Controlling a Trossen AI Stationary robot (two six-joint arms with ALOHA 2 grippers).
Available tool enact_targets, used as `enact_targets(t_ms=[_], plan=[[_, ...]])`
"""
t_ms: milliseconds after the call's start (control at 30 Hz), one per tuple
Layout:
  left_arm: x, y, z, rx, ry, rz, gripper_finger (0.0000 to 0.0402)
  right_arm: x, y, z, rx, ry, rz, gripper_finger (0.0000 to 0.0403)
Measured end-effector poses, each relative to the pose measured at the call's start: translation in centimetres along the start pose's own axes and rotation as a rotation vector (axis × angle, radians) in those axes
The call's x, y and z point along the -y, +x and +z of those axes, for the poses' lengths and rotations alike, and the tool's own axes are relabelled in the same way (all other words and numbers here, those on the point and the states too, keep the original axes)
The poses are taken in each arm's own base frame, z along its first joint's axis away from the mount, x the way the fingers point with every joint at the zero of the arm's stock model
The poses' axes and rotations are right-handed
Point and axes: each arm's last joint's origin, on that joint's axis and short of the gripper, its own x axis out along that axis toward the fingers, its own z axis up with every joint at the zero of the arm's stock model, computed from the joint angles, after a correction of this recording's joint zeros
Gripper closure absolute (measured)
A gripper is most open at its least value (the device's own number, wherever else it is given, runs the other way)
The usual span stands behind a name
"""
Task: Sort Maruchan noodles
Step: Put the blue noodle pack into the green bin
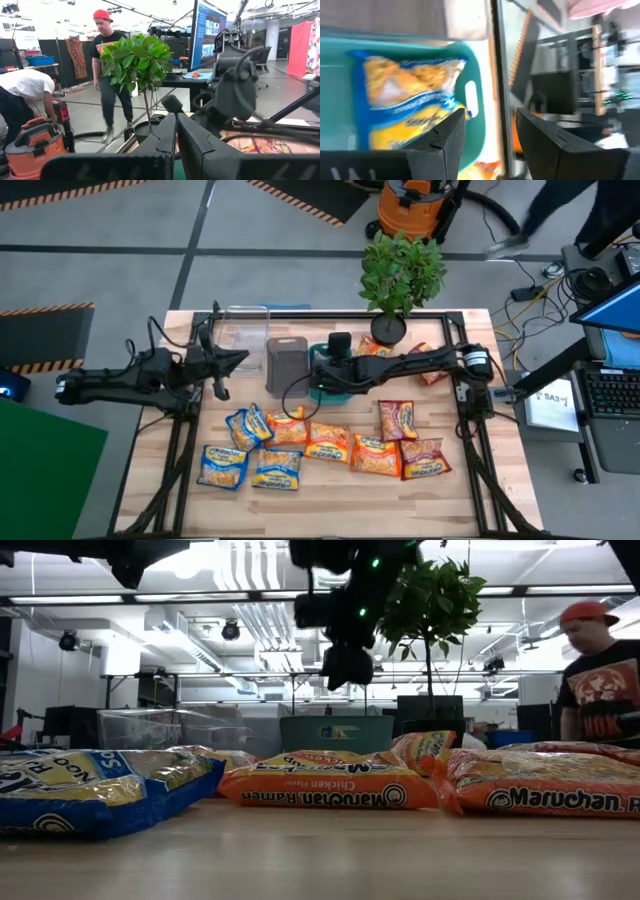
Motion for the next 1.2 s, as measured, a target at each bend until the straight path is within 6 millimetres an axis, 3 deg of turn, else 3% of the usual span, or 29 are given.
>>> enact_targets(t_ms=[267,467,800,967,1200], plan=[[0.5,1.2,-0.6,-0.046,-0.092,-0.002,0.0402,1.3,-5.0,-2.6,-0.001,0.219,0.172,0.0257],[1.2,3.0,-1.9,-0.125,-0.117,-0.003,0.0402,-0.7,-8.2,-6.2,0.154,0.333,0.220,0.0273],[2.6,6.4,-3.5,-0.154,-0.140,-0.001,0.0401,-4.1,-9.9,-12.2,0.470,0.535,0.306,0.0291],[3.4,8.5,-4.2,-0.223,-0.147,-0.012,0.0382,-4.5,-9.8,-14.7,0.593,0.576,0.308,0.0300],[4.7,12.2,-5.7,-0.333,-0.112,-0.025,0.0325,-3.6,-10.2,-17.2,0.763,0.571,0.264,0.0313]])
